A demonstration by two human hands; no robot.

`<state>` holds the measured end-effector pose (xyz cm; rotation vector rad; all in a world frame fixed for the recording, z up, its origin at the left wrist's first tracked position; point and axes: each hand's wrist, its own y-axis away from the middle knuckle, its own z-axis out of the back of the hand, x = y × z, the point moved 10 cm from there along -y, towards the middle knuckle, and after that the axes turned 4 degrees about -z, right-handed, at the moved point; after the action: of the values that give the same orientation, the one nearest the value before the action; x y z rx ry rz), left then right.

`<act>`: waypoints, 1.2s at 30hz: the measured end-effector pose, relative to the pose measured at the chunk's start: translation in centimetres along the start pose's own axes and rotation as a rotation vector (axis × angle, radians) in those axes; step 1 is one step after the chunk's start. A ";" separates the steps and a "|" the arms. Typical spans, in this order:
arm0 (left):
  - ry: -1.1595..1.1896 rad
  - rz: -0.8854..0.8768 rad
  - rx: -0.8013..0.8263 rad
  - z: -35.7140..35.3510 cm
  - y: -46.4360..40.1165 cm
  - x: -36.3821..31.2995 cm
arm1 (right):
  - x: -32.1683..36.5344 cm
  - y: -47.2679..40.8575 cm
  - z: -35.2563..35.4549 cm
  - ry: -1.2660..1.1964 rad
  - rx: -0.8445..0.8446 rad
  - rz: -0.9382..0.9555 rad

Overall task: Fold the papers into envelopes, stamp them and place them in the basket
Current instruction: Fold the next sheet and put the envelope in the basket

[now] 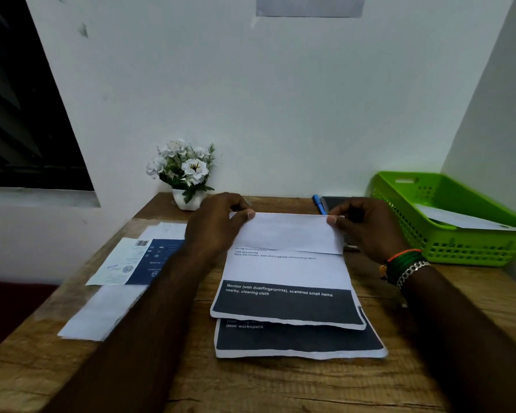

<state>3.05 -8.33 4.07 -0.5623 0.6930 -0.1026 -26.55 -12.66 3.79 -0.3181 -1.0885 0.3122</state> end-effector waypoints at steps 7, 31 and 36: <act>0.060 -0.115 -0.065 1.4 -0.1 -1.7 | 3.9 0.8 1.2 0.034 0.021 0.199; -0.115 0.016 0.418 -7.1 2.8 -2.7 | 2.5 3.8 -8.5 0.437 0.439 0.183; -0.325 0.119 0.298 -4.3 2.0 0.0 | 1.4 2.9 -6.0 0.530 0.377 0.088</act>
<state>0.17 -8.57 0.27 -0.2417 0.3830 -0.0012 -20.84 -10.00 1.19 -0.0991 -0.4806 0.4721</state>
